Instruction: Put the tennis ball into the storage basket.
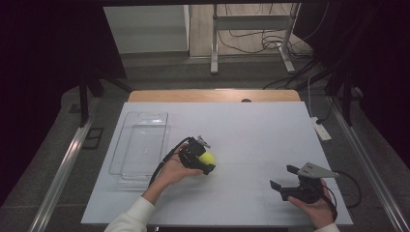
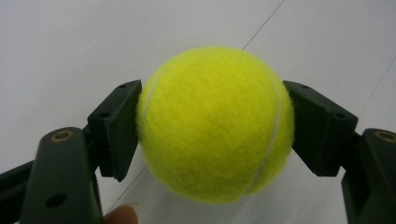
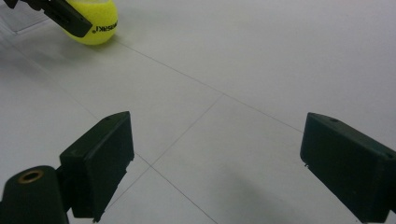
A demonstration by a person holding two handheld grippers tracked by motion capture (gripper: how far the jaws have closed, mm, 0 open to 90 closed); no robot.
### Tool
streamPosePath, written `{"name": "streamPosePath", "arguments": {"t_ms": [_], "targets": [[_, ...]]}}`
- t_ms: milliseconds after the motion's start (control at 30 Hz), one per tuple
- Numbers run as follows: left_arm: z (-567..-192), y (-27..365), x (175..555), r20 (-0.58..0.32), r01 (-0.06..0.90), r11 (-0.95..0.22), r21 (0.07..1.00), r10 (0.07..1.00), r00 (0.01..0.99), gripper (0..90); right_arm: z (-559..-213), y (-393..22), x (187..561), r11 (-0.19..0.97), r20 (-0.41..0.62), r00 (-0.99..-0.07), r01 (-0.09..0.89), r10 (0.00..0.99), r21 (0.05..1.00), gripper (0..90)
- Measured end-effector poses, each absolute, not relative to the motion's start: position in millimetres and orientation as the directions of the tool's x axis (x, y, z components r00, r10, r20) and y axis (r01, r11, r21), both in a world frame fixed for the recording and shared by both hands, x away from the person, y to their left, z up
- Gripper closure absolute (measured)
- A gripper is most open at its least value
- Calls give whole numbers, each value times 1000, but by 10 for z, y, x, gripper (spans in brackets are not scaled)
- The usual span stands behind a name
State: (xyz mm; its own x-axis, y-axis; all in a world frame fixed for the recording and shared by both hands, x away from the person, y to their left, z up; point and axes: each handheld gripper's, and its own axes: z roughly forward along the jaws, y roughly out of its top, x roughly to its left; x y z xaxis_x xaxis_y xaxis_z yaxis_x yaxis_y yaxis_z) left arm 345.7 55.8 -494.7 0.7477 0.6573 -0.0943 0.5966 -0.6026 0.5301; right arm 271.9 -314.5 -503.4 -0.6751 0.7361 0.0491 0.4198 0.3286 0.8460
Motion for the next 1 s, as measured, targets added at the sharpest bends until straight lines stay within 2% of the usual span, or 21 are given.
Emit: {"name": "streamPosePath", "arguments": {"t_ms": [1000], "targets": [[-4649,716,3339,-72,516,-516,684,656,751,256,-5032,-3142,2716,329,45,-674,416,737,847,98]]}}
